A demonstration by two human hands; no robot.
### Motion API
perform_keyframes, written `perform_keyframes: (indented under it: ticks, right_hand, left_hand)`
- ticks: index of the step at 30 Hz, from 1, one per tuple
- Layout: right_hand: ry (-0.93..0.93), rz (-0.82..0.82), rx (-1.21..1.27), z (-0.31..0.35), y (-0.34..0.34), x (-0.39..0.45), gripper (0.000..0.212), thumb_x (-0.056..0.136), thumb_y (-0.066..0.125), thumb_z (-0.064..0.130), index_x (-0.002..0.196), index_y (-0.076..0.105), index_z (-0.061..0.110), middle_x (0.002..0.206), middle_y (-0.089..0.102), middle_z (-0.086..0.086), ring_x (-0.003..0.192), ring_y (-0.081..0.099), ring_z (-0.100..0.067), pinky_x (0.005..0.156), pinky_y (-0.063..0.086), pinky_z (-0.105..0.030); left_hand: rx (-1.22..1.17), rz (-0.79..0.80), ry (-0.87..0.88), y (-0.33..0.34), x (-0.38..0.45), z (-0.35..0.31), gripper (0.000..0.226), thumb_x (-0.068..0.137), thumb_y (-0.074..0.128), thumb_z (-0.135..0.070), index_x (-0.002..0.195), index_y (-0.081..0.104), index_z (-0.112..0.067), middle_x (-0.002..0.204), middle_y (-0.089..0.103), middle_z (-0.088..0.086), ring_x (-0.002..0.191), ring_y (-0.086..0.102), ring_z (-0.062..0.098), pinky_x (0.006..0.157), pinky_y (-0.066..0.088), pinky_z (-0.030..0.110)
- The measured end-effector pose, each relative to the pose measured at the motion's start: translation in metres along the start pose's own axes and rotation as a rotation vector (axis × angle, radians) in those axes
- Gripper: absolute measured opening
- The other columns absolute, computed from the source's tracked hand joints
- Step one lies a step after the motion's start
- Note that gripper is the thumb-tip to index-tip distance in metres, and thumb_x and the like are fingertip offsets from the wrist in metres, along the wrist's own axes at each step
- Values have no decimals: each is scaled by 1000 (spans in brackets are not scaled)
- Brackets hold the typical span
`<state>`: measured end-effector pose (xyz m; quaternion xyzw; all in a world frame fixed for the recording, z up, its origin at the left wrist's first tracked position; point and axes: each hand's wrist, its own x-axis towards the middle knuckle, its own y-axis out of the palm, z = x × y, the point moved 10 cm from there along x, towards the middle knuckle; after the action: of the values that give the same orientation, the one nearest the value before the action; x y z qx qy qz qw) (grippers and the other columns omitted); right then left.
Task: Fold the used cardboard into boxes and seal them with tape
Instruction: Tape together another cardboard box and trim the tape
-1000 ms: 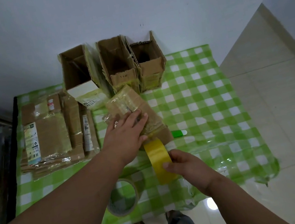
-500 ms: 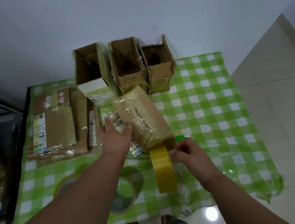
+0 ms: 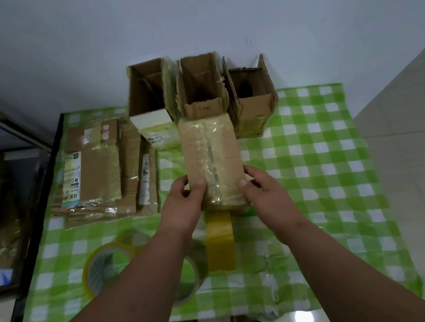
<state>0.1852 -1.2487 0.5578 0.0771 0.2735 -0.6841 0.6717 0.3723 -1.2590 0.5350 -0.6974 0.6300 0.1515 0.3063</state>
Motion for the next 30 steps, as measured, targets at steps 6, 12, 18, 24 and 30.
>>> perform_keyframes:
  ticks: [6,12,18,24,30]
  right_hand:
    - [-50,51,63,10,23,-3,35,103,47,17,135,51,29,121,63,0,96,64,-1,79,52,-17]
    - [71,31,-75,-4,27,11,41,102,47,33,141,51,20,130,62,-8,115,60,-25,99,50,-49]
    - [137,24,-67,-16,23,12,47,99,53,41,141,50,20,128,62,-6,113,61,-21,100,50,-44]
    - [-120,-23,-306,16,25,5,69,98,53,26,155,15,38,152,34,-7,125,52,-25,101,48,-45]
    - [-206,208,-505,27,58,10,58,103,47,28,155,22,36,165,16,-1,144,33,-23,113,30,-31]
  left_hand:
    - [-61,43,-44,-8,11,-9,38,98,53,-43,127,44,-19,115,61,2,106,61,23,99,50,49]
    - [51,41,-128,-18,18,-2,47,98,53,-46,135,41,-20,116,60,4,101,61,23,94,53,47]
    - [-200,47,-199,-21,12,10,34,99,56,-36,130,55,-21,117,64,-1,100,62,16,80,53,32]
    - [14,-53,-165,-44,0,29,42,84,73,-42,109,54,-14,110,62,6,102,62,25,97,51,48]
    - [-2,4,-223,-38,-12,37,50,78,80,-43,101,56,-6,88,68,15,77,64,27,89,54,50]
